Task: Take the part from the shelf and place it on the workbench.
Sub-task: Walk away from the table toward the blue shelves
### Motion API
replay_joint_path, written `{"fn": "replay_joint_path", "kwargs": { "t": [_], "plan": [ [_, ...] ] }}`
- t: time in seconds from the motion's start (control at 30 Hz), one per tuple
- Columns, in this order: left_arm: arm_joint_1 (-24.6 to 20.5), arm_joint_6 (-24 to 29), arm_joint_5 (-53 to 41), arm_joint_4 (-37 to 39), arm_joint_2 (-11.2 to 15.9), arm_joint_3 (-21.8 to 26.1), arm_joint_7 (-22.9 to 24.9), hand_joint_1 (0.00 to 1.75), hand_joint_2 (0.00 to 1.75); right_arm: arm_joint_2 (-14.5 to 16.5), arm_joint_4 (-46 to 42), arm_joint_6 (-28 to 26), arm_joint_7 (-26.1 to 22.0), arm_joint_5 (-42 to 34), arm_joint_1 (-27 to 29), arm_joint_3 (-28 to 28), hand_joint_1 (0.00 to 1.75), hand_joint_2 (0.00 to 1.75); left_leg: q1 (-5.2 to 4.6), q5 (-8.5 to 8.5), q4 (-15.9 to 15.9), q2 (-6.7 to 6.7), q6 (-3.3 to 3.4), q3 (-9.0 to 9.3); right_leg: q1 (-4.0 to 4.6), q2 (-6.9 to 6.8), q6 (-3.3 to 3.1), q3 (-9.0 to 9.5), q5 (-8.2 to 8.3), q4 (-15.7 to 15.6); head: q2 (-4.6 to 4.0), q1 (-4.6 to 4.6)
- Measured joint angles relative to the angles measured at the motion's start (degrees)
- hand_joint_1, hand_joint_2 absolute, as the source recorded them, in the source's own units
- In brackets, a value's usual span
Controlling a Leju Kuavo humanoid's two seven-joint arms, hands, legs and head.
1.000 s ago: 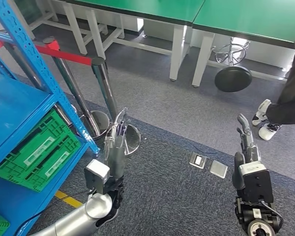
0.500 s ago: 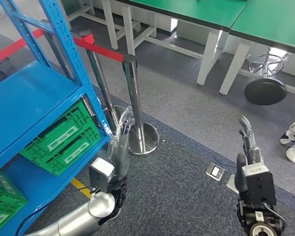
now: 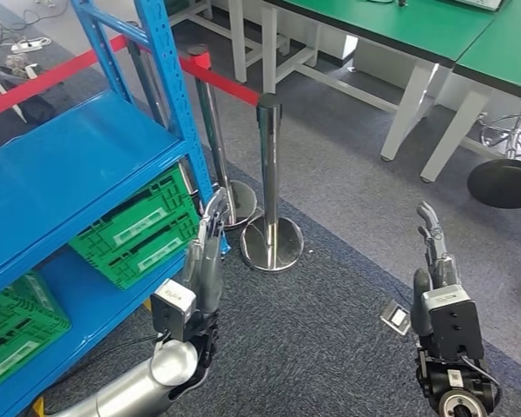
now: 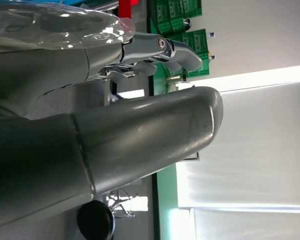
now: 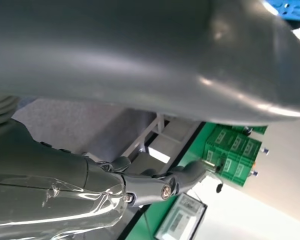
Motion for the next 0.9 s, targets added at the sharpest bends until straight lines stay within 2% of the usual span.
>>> {"fn": "replay_joint_path", "kwargs": {
  "t": [0.03,0.1,0.13,0.2,0.23,0.27,0.3,0.33,0.4,0.43,0.47,0.5,0.53,0.57,0.63,0.67,0.7,0.73,0.77,0.8,0.83,0.9],
  "plan": [
    [0.0,0.0,0.0,-0.1,0.0,0.0,0.0,0.0,0.0,0.0,0.0,0.0,0.0,0.0,0.0,0.0,0.0,0.0,0.03,0.03,-0.1,-0.54,0.4,0.06,-0.08,-0.32,0.32,0.09,-0.2,0.0,0.0,0.14],
    [-0.1,0.0,0.0,-0.3,0.0,0.0,0.1,0.0,0.0,0.0,-0.1,0.0,0.0,0.1,0.0,0.0,0.0,0.0,0.2,0.13,-0.4,-1.47,1.14,0.39,-0.39,0.79,0.87,-0.55,-1.63,1.8,-0.01,0.35],
    [-0.2,0.0,0.1,-0.4,0.0,0.0,0.1,0.0,0.0,0.0,-0.1,-0.1,0.0,0.1,0.0,-0.1,0.0,0.0,0.35,0.17,-0.6,-1.96,1.47,0.6,-0.51,1.93,1.06,-1.76,-3.19,4.5,-0.01,0.59],
    [-0.3,0.0,0.3,-0.5,0.0,0.0,0.1,0.0,0.0,0.0,-0.1,-0.2,0.0,0.2,0.2,-0.1,0.0,0.0,0.31,0.09,-0.6,-3.01,1.86,0.72,-0.58,3.82,1.23,-5.82,-6.96,13.1,-0.01,1.01],
    [-0.3,0.0,0.5,-0.5,-0.1,0.0,0.0,0.0,0.0,0.0,-0.1,-0.3,0.0,0.2,0.3,-0.1,0.0,0.0,0.25,0.05,-0.6,-3.69,1.93,0.75,-0.58,4.12,1.28,-7.73,-8.07,16.7,-0.01,1.09],
    [-0.3,0.0,0.6,-0.5,-0.1,0.0,0.0,0.0,0.0,0.0,-0.1,-0.4,0.0,0.2,0.4,-0.1,0.0,0.0,0.21,0.02,-0.5,-4.4,1.95,0.81,-0.59,4.24,1.28,-8.8,-8.06,18.4,-0.01,1.1],
    [-0.2,0.0,0.8,-0.5,-0.1,0.0,-0.1,0.0,0.0,0.0,-0.1,-0.5,0.0,0.3,0.5,-0.1,0.0,0.0,0.18,-0.02,-0.5,-5.16,1.94,0.91,-0.6,4.33,1.19,-8.67,-6.8,17.6,-0.01,1.13],
    [-0.2,0.0,0.9,-0.5,-0.1,0.0,-0.1,0.0,0.0,0.0,-0.1,-0.6,0.0,0.3,0.5,-0.1,0.0,0.0,0.19,-0.1,-0.4,-5.94,1.88,1.07,-0.62,4.62,1.05,-7.45,-4.55,14.5,-0.01,1.16],
    [-0.3,0.0,1.0,-0.5,-0.1,0.0,-0.3,0.0,0.0,0.0,-0.1,-0.7,0.0,0.3,0.5,-0.1,0.0,0.0,0.16,-0.33,-0.1,-7.39,1.58,1.17,-0.84,6.85,0.7,-3.96,-0.47,6.2,-0.01,1.25],
    [-0.4,0.0,1.1,-0.5,-0.1,0.0,-0.4,0.0,0.0,0.0,-0.1,-0.7,0.1,0.4,0.5,-0.1,0.0,0.0,0.2,-0.35,0.1,-8.03,1.33,0.93,-0.92,8.07,0.55,-2.58,0.43,3.3,-0.01,1.29],
    [-0.4,0.0,1.2,-0.5,-0.1,0.0,-0.5,0.0,0.0,0.0,-0.1,-0.8,0.1,0.4,0.6,-0.1,0.0,0.0,0.3,-0.28,0.3,-8.63,1.02,0.59,-0.93,8.97,0.41,-1.89,0.55,1.9,-0.01,1.28],
    [-0.4,0.0,1.3,-0.5,-0.1,0.0,-0.6,0.0,0.0,0.0,-0.1,-0.8,0.1,0.4,0.6,-0.1,0.0,0.0,0.41,-0.09,0.3,-9.24,0.66,0.23,-0.87,9.18,0.3,-1.63,0.38,1.6,-0.01,1.27],
    [-0.4,0.0,1.3,-0.5,-0.1,0.0,-0.8,0.0,0.0,0.0,-0.1,-0.8,0.0,0.4,0.7,-0.1,0.0,0.0,0.51,0.07,0.3,-9.72,0.29,-0.04,-0.88,8.63,0.05,-1.4,0.4,1.3,-0.01,1.21],
    [-0.3,0.0,1.4,-0.5,-0.1,0.0,-0.9,0.0,0.0,0.0,-0.1,-0.8,0.0,0.4,0.7,-0.1,0.0,0.0,0.46,-0.05,0.4,-9.14,-0.06,-0.2,-0.92,7.98,-0.23,-1.25,0.55,1.1,-0.01,1.08],
    [-0.4,0.0,1.4,-0.5,0.0,0.0,-1.1,0.0,0.0,0.0,-0.1,-0.8,0.0,0.4,0.6,-0.1,0.0,0.0,0.2,-1.97,3.7,-6.3,-0.58,-1.84,-1.07,6.44,-0.94,-0.92,0.83,0.5,-0.01,0.61],
    [-0.5,0.0,1.5,-0.5,0.0,0.0,-1.1,0.0,0.0,0.0,-0.1,-0.8,-0.1,0.3,0.6,-0.1,0.0,0.0,0.19,-3.68,7.1,-4.62,-0.77,-3.52,-0.96,5.66,-1.18,-0.86,0.85,0.4,-0.01,0.38],
    [-0.5,0.0,1.5,-0.5,0.0,0.0,-1.2,0.0,0.0,0.0,-0.1,-0.8,-0.1,0.3,0.6,-0.1,0.0,0.0,0.27,-5.46,11.3,-3.83,-0.93,-5.72,-0.87,4.85,-1.37,-0.89,0.83,0.3,0.0,0.2],
    [-0.4,0.0,1.6,-0.5,0.0,0.0,-1.2,0.0,0.0,0.0,-0.1,-0.8,-0.1,0.3,0.7,0.0,0.0,0.0,0.39,-6.72,15.1,-3.55,-1.07,-7.72,-0.81,4.07,-1.45,-0.91,0.77,0.3,-0.01,0.15],
    [-0.3,0.0,1.6,-0.5,0.1,0.0,-1.2,0.0,0.0,0.0,-0.1,-0.8,-0.1,0.2,0.7,0.0,0.0,0.0,0.51,-7.05,17.2,-3.42,-1.18,-8.93,-0.78,3.26,-1.51,-0.9,0.7,0.3,-0.01,0.09],
    [-0.2,0.0,1.6,-0.5,0.1,0.0,-1.2,0.0,0.0,0.0,-0.1,-0.8,-0.1,0.2,0.7,0.0,0.0,0.0,0.61,-6.29,17.1,-3.28,-1.23,-8.95,-0.77,2.5,-1.51,-0.87,0.64,0.3,-0.01,0.01],
    [-0.1,0.0,1.6,-0.5,0.1,0.0,-1.3,0.0,0.0,0.0,-0.1,-0.8,-0.1,0.1,0.7,0.0,0.0,0.0,0.66,-4.63,14.4,-2.97,-1.21,-7.65,-0.77,1.81,-1.46,-0.77,0.55,0.3,-0.01,-0.08],
    [-0.1,0.0,1.6,-0.5,0.1,0.0,-1.3,0.0,0.0,0.0,-0.1,-0.8,-0.2,0.0,0.7,0.0,0.0,0.0,0.48,-1.02,5.6,-0.98,-0.91,-3.01,-0.62,0.64,-1.16,-0.49,0.29,0.4,-0.01,-0.33]
  ]
}}
